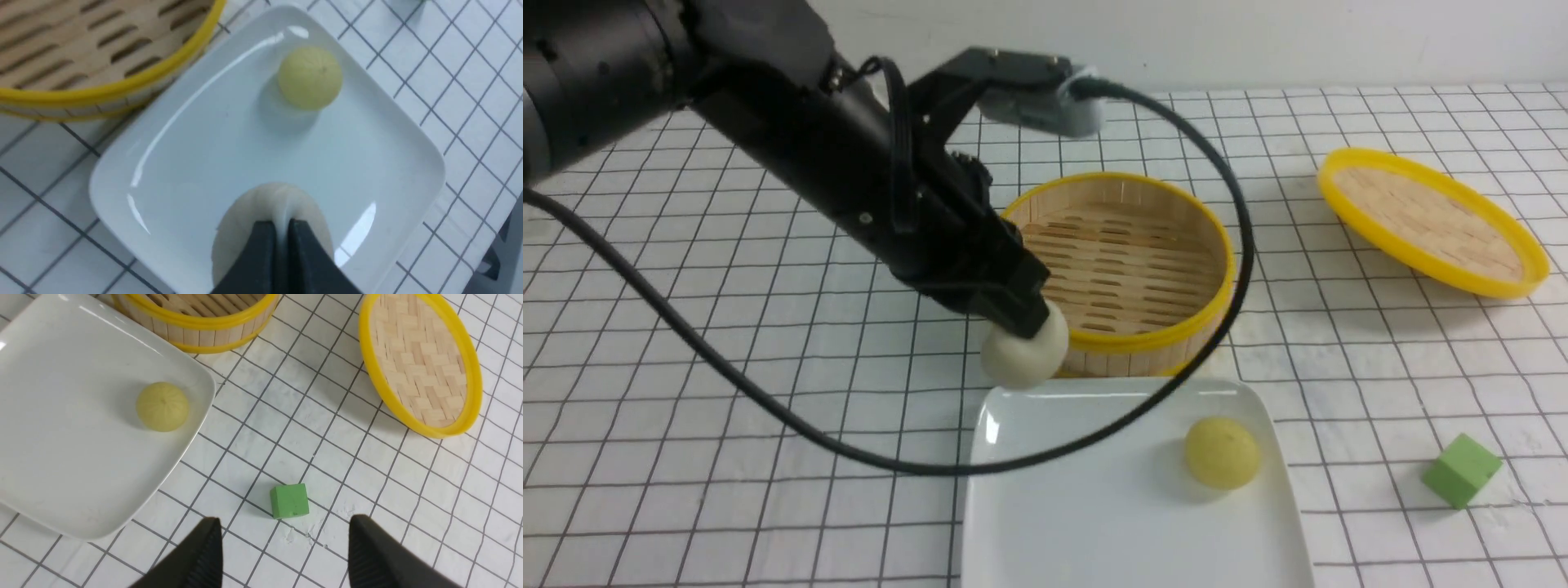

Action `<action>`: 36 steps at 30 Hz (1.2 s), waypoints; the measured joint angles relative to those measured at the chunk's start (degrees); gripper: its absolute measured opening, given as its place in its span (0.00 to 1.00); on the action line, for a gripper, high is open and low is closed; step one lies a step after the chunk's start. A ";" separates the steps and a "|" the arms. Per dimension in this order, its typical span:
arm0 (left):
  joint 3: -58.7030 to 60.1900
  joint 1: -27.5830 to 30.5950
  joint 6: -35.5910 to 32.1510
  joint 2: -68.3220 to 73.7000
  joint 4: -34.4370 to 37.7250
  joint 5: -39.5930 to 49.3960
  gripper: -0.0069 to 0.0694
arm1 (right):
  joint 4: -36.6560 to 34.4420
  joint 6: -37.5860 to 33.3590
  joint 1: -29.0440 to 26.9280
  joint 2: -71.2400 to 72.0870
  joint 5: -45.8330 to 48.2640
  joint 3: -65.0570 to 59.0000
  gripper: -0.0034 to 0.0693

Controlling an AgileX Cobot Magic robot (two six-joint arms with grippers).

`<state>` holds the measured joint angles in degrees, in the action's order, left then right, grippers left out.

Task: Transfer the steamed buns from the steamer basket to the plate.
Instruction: Use the left arm to put the steamed stuffed bun into the plate

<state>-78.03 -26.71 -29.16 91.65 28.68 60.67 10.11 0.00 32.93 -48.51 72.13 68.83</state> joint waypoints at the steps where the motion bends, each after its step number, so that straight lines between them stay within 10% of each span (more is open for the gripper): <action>1: 1.47 -0.57 0.00 0.00 0.04 -0.99 0.12 | 0.00 0.00 0.00 0.00 0.00 0.00 0.62; 16: 15.27 -10.05 -3.95 6.10 -1.58 -29.08 0.12 | -2.06 0.00 0.00 0.00 0.00 0.00 0.62; 28: 15.03 -10.05 -3.95 11.48 -2.09 -31.48 0.13 | -3.01 0.00 0.00 0.00 0.00 0.00 0.62; 36: 12.11 -10.05 -3.95 11.53 -4.03 -27.81 0.38 | -3.15 0.00 0.00 0.00 0.00 0.00 0.62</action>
<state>-65.92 -36.75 -33.10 103.18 24.65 32.85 6.97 0.00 32.93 -48.51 72.13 68.83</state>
